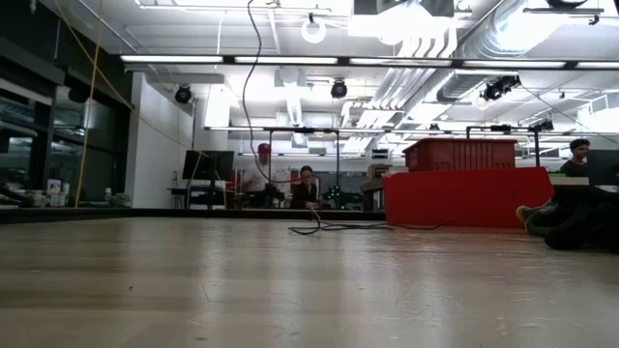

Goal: Coil cords
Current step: Coil the black wire on the spool

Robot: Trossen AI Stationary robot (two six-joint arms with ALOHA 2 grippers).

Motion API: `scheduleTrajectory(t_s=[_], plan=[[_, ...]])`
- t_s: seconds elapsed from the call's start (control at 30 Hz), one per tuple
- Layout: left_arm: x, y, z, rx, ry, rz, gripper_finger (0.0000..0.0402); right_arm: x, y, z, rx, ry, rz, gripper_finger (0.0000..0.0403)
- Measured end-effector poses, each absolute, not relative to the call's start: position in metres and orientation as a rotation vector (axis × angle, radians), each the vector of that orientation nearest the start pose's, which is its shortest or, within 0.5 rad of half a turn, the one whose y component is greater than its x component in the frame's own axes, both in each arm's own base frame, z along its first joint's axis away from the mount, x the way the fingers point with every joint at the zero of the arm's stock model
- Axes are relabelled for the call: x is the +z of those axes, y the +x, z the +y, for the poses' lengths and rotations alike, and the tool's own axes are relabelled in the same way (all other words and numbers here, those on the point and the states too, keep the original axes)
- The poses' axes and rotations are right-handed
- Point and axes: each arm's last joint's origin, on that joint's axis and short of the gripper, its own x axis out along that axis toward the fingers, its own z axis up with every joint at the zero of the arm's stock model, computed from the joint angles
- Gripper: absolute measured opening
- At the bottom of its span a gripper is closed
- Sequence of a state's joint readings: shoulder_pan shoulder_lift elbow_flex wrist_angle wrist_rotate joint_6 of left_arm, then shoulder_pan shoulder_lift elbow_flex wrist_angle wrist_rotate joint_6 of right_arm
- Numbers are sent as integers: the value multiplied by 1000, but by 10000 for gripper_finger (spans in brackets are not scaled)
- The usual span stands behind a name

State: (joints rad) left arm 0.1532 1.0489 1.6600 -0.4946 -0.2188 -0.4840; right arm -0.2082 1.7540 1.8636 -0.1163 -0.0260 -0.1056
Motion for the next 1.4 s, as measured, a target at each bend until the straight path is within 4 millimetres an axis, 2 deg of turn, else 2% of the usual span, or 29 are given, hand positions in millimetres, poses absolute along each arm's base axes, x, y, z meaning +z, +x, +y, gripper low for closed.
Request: scheduleTrajectory(t_s=[0.47, 0.63, 0.77, 0.9, 1.13, 1.4], plan=[[534, 145, 30, 367, -473, -214, 0, 449, 394, -81, -179, -104, 15, 5], [534, 144, 34, 415, -523, -245, 0, 453, 397, -64, -165, -103, -37, 2], [536, 156, 39, 411, -637, -311, 0, 454, 410, -43, -115, -102, -140, 1], [539, 172, 43, 330, -771, -378, 0, 448, 423, -33, -93, -83, -204, 1], [537, 192, 43, 157, -1063, -369, 0, 442, 436, -35, -100, -29, -326, 0], [532, 204, 36, 45, -1249, -297, 0, 443, 439, -38, -101, -20, -402, 0]])
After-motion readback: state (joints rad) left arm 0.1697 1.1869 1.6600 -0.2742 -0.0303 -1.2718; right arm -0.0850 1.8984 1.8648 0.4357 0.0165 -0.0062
